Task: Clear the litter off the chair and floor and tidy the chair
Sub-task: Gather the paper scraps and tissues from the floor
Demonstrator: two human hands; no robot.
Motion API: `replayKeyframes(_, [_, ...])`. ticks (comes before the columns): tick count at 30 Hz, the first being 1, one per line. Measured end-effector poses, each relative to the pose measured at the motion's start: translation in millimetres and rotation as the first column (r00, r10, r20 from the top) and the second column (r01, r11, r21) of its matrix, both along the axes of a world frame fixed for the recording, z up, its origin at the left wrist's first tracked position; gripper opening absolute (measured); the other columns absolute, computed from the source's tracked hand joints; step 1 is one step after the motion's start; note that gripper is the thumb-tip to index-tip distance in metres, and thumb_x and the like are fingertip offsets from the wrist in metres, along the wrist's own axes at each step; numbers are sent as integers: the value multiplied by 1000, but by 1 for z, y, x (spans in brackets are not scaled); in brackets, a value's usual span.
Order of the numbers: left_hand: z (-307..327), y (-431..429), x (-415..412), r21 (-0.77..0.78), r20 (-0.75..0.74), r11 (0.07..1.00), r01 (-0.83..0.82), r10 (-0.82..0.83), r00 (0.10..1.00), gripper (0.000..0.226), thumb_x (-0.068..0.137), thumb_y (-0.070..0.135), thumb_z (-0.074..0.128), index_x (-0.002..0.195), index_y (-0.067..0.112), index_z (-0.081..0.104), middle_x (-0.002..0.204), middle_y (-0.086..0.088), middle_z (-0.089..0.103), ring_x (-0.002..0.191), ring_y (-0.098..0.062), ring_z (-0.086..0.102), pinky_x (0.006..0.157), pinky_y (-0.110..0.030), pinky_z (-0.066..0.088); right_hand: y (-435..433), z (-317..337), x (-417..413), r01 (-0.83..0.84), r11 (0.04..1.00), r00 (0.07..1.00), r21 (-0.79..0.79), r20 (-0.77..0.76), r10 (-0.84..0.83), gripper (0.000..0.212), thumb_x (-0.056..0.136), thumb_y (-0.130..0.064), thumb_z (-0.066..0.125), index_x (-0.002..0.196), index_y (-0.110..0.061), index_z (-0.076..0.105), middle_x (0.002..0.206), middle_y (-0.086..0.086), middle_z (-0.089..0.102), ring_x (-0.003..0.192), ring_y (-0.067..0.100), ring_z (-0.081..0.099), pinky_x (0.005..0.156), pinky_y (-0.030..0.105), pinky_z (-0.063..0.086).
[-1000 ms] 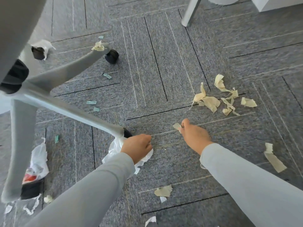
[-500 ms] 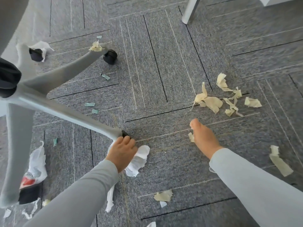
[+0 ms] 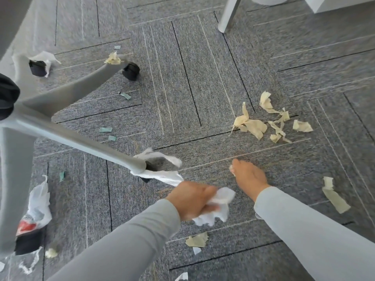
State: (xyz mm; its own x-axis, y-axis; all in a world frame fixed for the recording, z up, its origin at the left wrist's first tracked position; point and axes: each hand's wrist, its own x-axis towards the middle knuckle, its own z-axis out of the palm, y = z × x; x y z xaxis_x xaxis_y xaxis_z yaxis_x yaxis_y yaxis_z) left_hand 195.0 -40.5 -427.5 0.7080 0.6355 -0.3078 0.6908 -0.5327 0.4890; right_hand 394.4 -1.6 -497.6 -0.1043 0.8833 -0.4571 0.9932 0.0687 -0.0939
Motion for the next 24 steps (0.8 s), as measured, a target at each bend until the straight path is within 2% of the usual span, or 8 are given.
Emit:
replayKeyframes(4, [6,-4,18,141,146,990,12,-33,989,20,73,29,73,85,15,64,76,0,67,71,-19,60,76,-32,51,-1,1,4,68,998,982,-10,-177,-69,14,92,-8,35,82,-17,32,72,-1,46,54,12,38,45,25,22])
replayKeyframes(7, [4,7,-3,-20,125,876,-482,481,868,2,80,14,64,79,15,63,93,-1,61,72,-13,57,71,-34,58,2,4,-1,122,992,944,-39,-305,-128,17,95,-16,33,79,-18,32,67,0,46,52,13,40,46,27,32])
replayKeyframes(9, [-1,11,-38,91,-102,787,-611,617,780,9,87,13,56,95,12,60,121,-4,48,74,-17,61,70,-30,58,3,7,-10,96,995,927,-26,-361,-99,20,90,-6,34,79,-22,30,69,3,53,55,18,48,48,34,37])
replayKeyframes(11, [-6,1,-74,225,-118,698,-680,712,692,21,82,13,63,100,4,57,123,-11,48,64,-28,63,54,-34,54,4,11,-21,58,998,908,-15,-414,-59,27,85,3,34,87,-24,33,70,0,52,54,14,46,44,28,31])
replayKeyframes(13, [-12,-16,-105,247,-75,563,-789,822,564,44,69,18,78,101,1,54,115,-18,52,58,-33,63,46,-35,50,7,13,-34,39,999,886,0,-463,-34,33,85,6,35,101,-22,41,72,-6,48,55,8,42,47,25,29])
replayKeyframes(17, [-23,-27,-136,72,-155,181,-981,973,169,81,68,43,76,130,15,30,131,-11,46,95,-36,63,77,-44,51,12,20,-62,-35,999,839,34,-542,48,19,88,2,36,82,-10,50,75,2,51,56,16,42,55,37,41])
replayKeyframes(20, [-29,-16,-130,-77,-248,271,-960,927,282,62,78,36,68,131,20,40,120,-9,62,102,-30,61,84,-38,47,11,29,-75,-86,995,830,51,-548,100,22,91,-8,34,74,-11,47,66,1,46,56,21,43,57,43,42])
replayKeyframes(24, [-22,-6,-117,70,-290,405,-912,883,370,24,89,28,50,99,9,61,94,-13,68,89,-32,63,74,-37,49,10,35,-77,-100,993,827,63,-549,118,31,94,-26,34,65,-18,38,61,-2,42,54,19,42,55,40,40])
